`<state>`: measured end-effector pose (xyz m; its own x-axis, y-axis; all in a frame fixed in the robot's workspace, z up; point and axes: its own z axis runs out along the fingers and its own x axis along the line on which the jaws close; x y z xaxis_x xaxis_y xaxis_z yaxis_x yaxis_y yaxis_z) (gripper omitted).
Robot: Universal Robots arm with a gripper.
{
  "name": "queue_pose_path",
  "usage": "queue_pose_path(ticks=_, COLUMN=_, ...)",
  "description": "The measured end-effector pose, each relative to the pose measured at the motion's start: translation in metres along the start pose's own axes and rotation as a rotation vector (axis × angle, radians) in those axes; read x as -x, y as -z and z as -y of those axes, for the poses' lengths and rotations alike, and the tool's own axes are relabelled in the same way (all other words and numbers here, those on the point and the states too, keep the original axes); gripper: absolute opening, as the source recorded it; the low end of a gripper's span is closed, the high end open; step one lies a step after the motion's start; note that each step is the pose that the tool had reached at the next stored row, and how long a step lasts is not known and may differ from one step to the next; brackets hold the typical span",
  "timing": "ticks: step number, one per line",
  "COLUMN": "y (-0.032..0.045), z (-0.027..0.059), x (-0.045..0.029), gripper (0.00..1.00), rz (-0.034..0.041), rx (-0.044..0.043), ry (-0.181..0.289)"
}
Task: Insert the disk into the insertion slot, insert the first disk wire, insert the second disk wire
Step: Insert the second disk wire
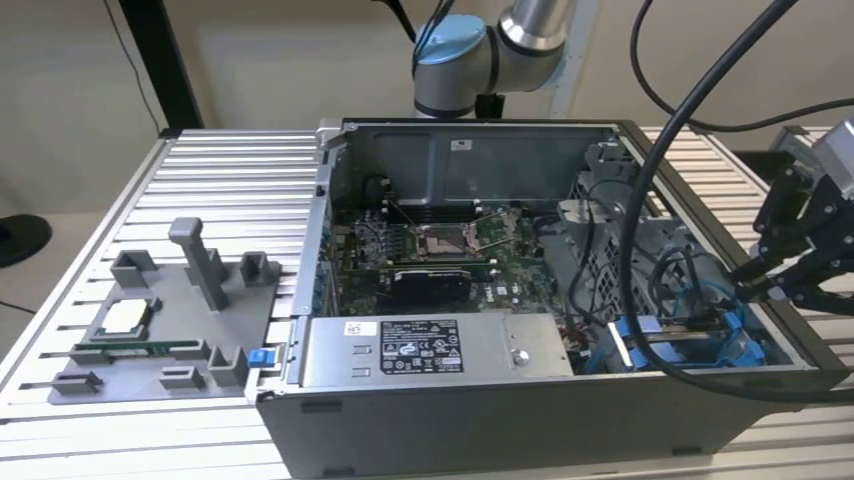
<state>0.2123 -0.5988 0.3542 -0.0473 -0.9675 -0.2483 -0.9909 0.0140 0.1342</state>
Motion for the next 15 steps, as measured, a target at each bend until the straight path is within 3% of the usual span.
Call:
queue_pose_path(ticks=3, y=-0.0001, z=0.0, x=0.0, gripper=1.0, rz=0.0051, rx=-0.0002, ry=-0.001)
queue_pose_path(ticks=15, y=-0.0001, z=0.0, x=-0.0002, gripper=1.0, rz=0.0054, rx=-0.0003, ry=-0.001)
